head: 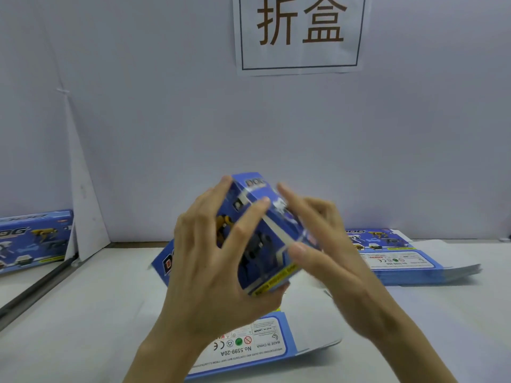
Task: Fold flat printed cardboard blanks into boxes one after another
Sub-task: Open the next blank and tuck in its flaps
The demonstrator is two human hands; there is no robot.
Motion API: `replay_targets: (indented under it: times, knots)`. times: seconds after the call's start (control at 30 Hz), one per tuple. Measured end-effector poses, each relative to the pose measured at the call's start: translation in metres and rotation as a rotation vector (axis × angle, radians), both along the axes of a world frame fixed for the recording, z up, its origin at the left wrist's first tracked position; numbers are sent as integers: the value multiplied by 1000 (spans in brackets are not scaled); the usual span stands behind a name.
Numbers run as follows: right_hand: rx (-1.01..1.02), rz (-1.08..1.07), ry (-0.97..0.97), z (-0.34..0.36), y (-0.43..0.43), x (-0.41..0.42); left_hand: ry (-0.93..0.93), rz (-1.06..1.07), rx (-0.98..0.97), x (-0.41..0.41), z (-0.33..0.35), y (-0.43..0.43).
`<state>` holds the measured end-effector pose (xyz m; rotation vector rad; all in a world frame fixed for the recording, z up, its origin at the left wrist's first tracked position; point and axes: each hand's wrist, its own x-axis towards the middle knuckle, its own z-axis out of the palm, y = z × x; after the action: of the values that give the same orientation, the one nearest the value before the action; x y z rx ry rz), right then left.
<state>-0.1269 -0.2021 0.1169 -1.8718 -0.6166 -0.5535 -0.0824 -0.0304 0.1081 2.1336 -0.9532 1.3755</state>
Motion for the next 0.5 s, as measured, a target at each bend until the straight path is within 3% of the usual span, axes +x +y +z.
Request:
replay_targets:
  times: [0.13,0.23,0.3,0.4,0.5]
  knots:
    - [87,1,-130,4,-6,2,162,-39,-219,-10,5,0]
    - [253,16,-174,5,-2,1,348,-195,-306,-16,4,-5]
    - [302,28,-164,5,-3,0,367,-256,-329,-13,6,-1]
    - [409,41,-129,5,-8,1,408,-505,-428,-5,10,13]
    - [508,62,-53,2,-5,5,629,-761,-535,-2,8,18]
